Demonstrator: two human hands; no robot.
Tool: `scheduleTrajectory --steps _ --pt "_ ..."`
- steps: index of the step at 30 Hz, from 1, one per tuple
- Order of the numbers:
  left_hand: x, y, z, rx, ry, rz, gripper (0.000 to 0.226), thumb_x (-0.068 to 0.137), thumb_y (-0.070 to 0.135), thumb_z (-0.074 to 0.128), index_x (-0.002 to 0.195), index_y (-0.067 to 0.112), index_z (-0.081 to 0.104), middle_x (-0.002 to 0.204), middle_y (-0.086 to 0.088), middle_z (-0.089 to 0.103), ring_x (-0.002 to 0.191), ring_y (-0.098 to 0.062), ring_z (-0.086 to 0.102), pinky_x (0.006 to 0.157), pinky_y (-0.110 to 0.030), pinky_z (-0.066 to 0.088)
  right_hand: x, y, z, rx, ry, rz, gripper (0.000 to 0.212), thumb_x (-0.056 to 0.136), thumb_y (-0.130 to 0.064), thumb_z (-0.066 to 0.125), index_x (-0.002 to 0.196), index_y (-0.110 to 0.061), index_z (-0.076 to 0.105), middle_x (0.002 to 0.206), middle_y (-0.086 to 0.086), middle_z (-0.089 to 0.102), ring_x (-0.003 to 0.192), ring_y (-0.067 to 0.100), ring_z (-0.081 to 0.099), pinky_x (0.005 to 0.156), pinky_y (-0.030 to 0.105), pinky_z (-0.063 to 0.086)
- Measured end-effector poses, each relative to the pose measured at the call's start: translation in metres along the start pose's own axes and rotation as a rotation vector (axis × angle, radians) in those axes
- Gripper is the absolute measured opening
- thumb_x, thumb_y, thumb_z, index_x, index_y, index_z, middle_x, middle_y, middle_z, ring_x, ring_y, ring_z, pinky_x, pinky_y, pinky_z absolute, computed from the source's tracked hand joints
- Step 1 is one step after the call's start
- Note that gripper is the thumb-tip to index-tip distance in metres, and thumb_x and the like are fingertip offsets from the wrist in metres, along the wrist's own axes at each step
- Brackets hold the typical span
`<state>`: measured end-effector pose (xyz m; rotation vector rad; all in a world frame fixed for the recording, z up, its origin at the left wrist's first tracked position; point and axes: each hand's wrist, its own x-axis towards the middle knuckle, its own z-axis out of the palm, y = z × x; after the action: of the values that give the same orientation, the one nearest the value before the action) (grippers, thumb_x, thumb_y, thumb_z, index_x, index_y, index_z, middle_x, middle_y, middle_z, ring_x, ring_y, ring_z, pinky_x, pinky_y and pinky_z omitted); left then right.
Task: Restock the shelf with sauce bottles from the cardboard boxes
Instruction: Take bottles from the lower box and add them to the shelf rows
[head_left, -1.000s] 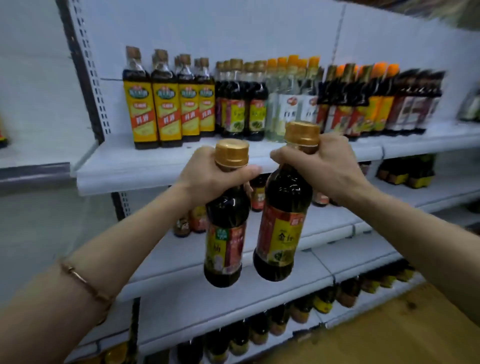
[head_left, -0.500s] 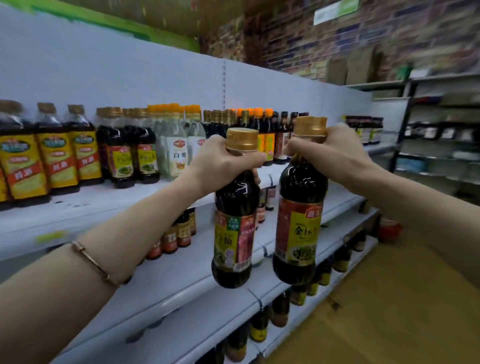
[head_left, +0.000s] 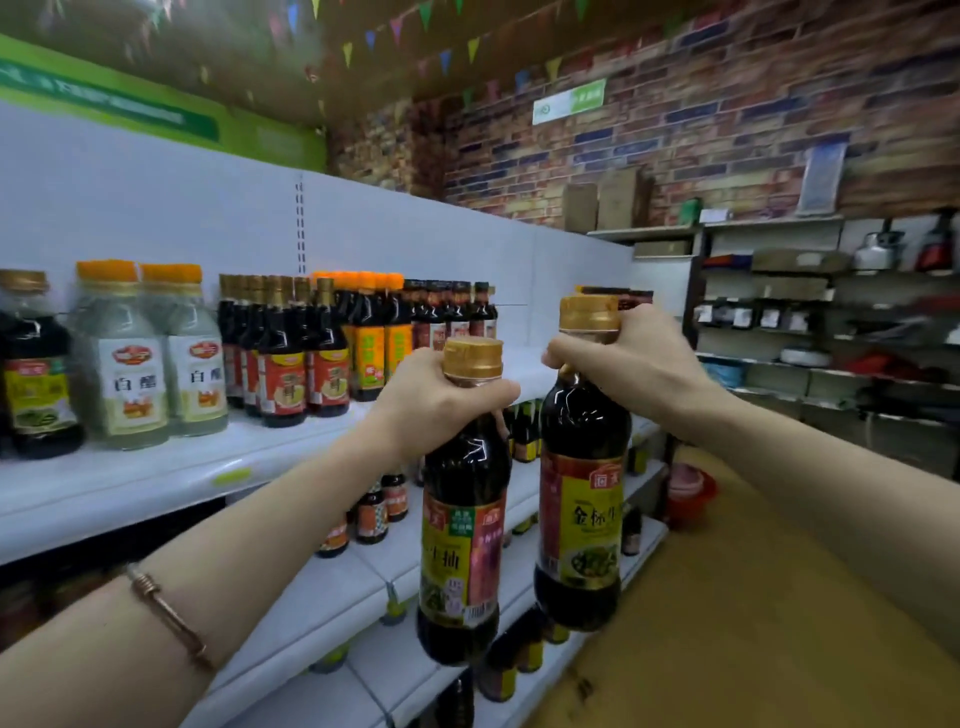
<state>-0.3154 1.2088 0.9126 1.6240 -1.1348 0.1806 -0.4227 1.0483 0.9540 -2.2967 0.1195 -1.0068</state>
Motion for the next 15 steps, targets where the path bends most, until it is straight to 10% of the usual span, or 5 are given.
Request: scheduleTrajectory --steps 15 --pt "0.167 -0.09 0.071 -0.03 -0.054 0.056 0.059 0.064 0.044 0.066 0.073 -0.014 0.057 0.079 -0.032 0.064 0.079 -0.043 0.062 0.082 -0.057 0.049 0.139 0.12 -0.001 -0.022 0.061 0.031 0.04 0.067 -0.038 0.072 0.076 0.0 0.067 0.063 0.0 0.062 0.061 0.013 0.055 0.061 0.034 0.046"
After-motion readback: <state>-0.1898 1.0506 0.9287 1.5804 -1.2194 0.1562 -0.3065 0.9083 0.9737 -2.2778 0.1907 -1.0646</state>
